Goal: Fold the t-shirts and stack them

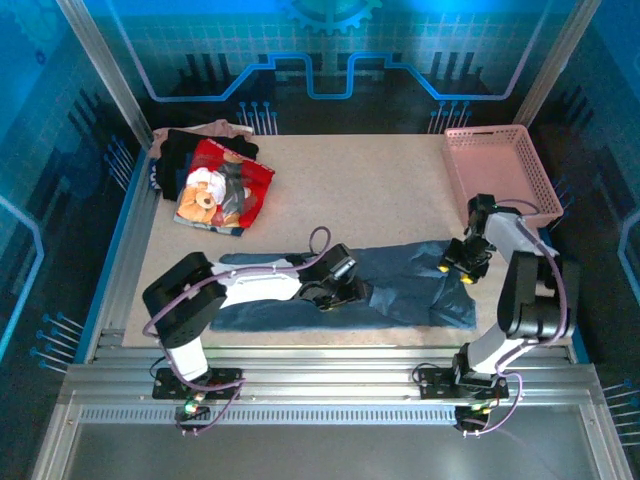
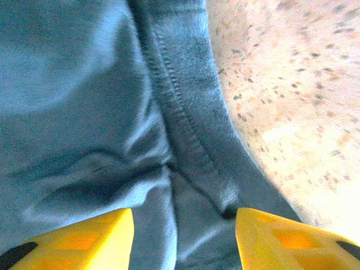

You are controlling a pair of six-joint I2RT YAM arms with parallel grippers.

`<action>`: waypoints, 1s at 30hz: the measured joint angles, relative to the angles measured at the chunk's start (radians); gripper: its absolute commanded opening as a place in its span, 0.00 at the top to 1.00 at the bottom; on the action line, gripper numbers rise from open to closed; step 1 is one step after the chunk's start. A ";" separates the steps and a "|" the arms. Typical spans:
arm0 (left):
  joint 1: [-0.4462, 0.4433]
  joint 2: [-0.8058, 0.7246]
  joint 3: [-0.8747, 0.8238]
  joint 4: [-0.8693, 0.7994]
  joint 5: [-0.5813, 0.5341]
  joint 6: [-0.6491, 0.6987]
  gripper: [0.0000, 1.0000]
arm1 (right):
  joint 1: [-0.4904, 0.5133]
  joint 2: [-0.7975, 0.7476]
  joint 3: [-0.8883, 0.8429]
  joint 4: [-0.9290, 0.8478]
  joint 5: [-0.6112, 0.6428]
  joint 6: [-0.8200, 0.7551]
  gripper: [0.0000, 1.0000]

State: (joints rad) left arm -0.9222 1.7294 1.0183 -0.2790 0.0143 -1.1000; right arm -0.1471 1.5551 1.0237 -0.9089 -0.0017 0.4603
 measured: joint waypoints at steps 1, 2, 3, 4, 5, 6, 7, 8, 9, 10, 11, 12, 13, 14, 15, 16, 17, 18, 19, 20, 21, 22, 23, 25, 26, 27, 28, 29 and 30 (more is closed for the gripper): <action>0.004 -0.035 0.000 -0.029 -0.013 0.002 0.32 | 0.000 -0.044 0.015 -0.012 -0.005 0.001 0.33; 0.010 -0.072 0.000 -0.052 -0.025 0.004 0.32 | 0.001 -0.087 0.033 -0.018 -0.014 0.002 0.28; 0.020 -0.109 0.000 -0.073 -0.033 0.006 0.32 | 0.002 -0.119 0.047 -0.018 -0.026 0.000 0.25; 0.034 -0.150 0.000 -0.093 -0.041 0.008 0.32 | 0.006 -0.155 0.065 -0.017 -0.053 0.002 0.24; 0.055 -0.192 0.000 -0.115 -0.051 0.014 0.32 | 0.012 -0.179 0.079 -0.016 -0.084 -0.002 0.24; 0.075 -0.224 0.000 -0.133 -0.061 0.021 0.31 | 0.021 -0.193 0.089 -0.015 -0.113 -0.006 0.24; 0.100 -0.257 0.000 -0.156 -0.076 0.031 0.31 | 0.037 -0.198 0.098 -0.016 -0.145 -0.012 0.24; 0.127 -0.286 0.000 -0.184 -0.090 0.045 0.31 | 0.060 -0.193 0.104 -0.019 -0.168 -0.018 0.24; 0.153 -0.306 0.000 -0.211 -0.102 0.058 0.31 | 0.087 -0.183 0.106 -0.023 -0.181 -0.022 0.24; 0.182 -0.323 0.000 -0.246 -0.118 0.075 0.32 | 0.121 -0.171 0.106 -0.029 -0.190 -0.025 0.24; 0.208 -0.335 -0.002 -0.280 -0.132 0.088 0.31 | 0.157 -0.159 0.103 -0.037 -0.193 -0.025 0.25; 0.232 -0.344 -0.006 -0.309 -0.146 0.102 0.31 | 0.190 -0.154 0.096 -0.041 -0.192 -0.024 0.25; 0.261 -0.356 -0.017 -0.346 -0.162 0.116 0.31 | 0.227 -0.156 0.080 -0.044 -0.190 -0.021 0.24; 0.285 -0.368 -0.031 -0.378 -0.176 0.127 0.31 | 0.257 -0.164 0.060 -0.045 -0.185 -0.016 0.23; 0.304 -0.379 -0.045 -0.406 -0.187 0.135 0.31 | 0.281 -0.178 0.035 -0.043 -0.175 -0.007 0.23; 0.325 -0.397 -0.065 -0.436 -0.199 0.143 0.30 | 0.304 -0.197 0.006 -0.048 -0.163 0.003 0.23; 0.343 -0.418 -0.087 -0.462 -0.208 0.152 0.30 | 0.320 -0.220 -0.024 -0.051 -0.153 0.014 0.25; 0.356 -0.436 -0.103 -0.480 -0.213 0.159 0.30 | 0.330 -0.241 -0.053 -0.052 -0.144 0.026 0.29; 0.372 -0.457 -0.124 -0.494 -0.216 0.164 0.31 | 0.333 -0.263 -0.084 -0.057 -0.131 0.045 0.42; 0.388 -0.477 -0.144 -0.507 -0.217 0.167 0.33 | 0.333 -0.278 -0.112 -0.057 -0.117 0.059 0.63; 0.404 -0.489 -0.159 -0.512 -0.217 0.171 0.35 | 0.333 -0.284 -0.136 -0.056 -0.107 0.070 0.76; 0.425 -0.496 -0.173 -0.520 -0.218 0.179 0.38 | 0.333 -0.283 -0.162 -0.054 -0.101 0.085 0.87; 0.443 -0.496 -0.183 -0.523 -0.219 0.188 0.45 | 0.333 -0.274 -0.186 -0.047 -0.099 0.100 0.93; 0.477 -0.489 -0.194 -0.525 -0.220 0.208 0.57 | 0.333 -0.235 -0.217 -0.034 -0.091 0.127 0.94; 0.492 -0.480 -0.196 -0.523 -0.223 0.221 0.61 | 0.333 -0.207 -0.225 -0.018 -0.087 0.144 0.94; 0.506 -0.465 -0.196 -0.519 -0.226 0.232 0.65 | 0.333 -0.184 -0.227 -0.007 -0.084 0.154 0.93; 0.520 -0.443 -0.195 -0.513 -0.231 0.246 0.68 | 0.333 -0.158 -0.227 0.010 -0.080 0.169 0.92; 0.530 -0.414 -0.190 -0.510 -0.240 0.261 0.71 | 0.333 -0.132 -0.227 0.031 -0.077 0.182 0.91; 0.538 -0.378 -0.182 -0.511 -0.250 0.272 0.73 | 0.333 -0.106 -0.227 0.048 -0.073 0.196 0.91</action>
State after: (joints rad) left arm -0.3840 1.3510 0.8368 -0.7898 -0.2359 -0.8284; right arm 0.1860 1.4487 0.7967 -0.8612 -0.0750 0.6559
